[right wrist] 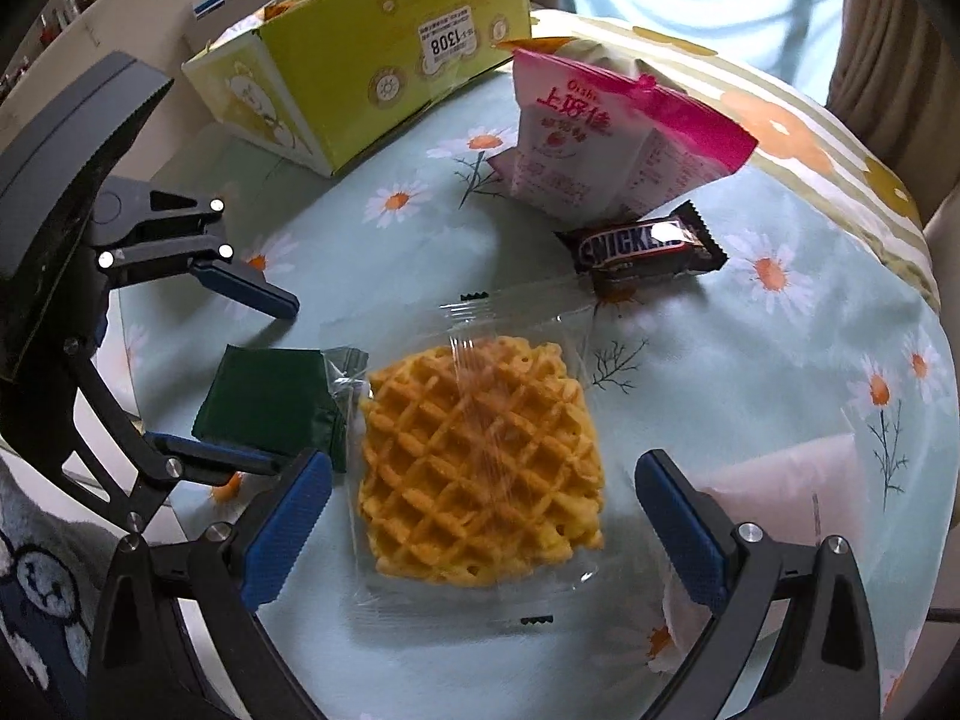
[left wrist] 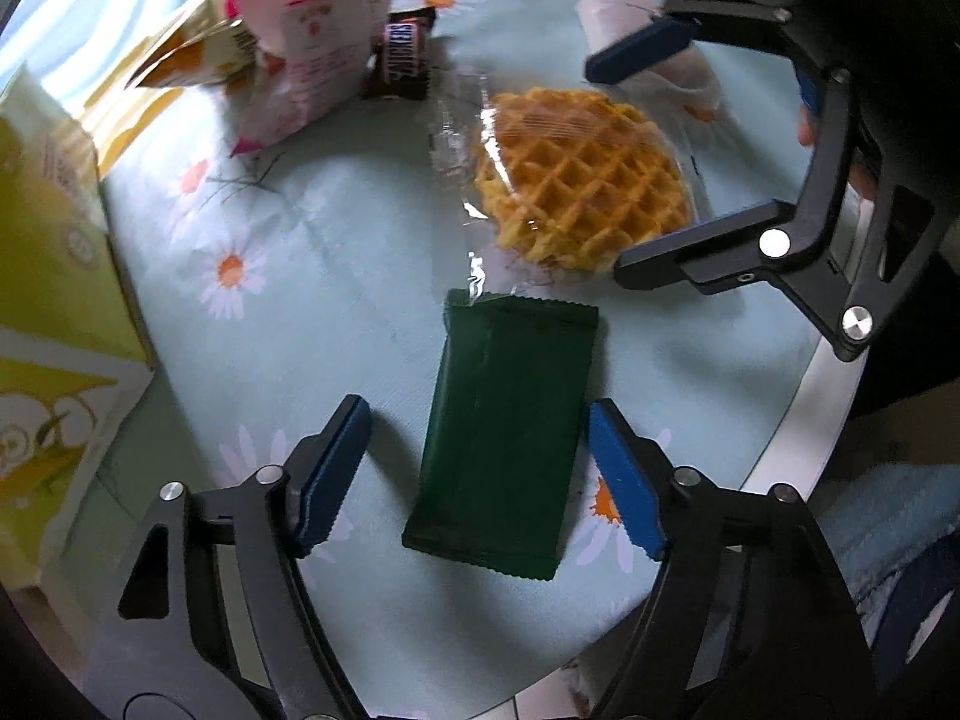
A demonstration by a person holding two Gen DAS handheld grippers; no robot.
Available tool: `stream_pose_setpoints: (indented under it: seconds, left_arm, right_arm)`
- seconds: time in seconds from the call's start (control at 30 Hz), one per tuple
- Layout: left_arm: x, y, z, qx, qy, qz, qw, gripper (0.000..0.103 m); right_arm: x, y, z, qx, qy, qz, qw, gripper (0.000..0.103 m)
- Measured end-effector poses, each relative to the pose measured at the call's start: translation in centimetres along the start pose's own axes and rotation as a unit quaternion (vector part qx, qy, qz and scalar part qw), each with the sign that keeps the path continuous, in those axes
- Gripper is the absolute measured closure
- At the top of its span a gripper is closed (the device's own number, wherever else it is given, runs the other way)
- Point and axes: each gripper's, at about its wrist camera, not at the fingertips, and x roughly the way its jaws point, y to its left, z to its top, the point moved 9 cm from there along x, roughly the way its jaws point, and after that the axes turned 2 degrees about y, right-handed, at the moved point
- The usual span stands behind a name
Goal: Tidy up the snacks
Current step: 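Grasp the waffle pack with the right tool while the left tool grasps the dark green bar, then carry the waffle and green bar over the box and open both tools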
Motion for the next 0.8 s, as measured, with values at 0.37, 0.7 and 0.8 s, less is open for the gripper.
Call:
stream_pose_setpoints:
  seconds: [0.37,0.7,0.8]
  left_arm:
    - [-0.2,-0.2,1.4,0.016,0.009,-0.001,0.9998,0.062]
    - [-0.5,1.5,0.3,-0.001,0.01,0.006,0.9999,0.062]
    - [-0.2,1.8,0.1,-0.009,0.009,0.005,0.9999,0.062]
  right_arm:
    - [2.2,1.5,1.8,-0.024,0.03,-0.01,0.999,0.002]
    - [4.3,3.6,2.4,-0.093,0.058,-0.046,0.993,0.005]
    - [4.9,4.4,2.3,-0.103,0.065,-0.038,0.992,0.017]
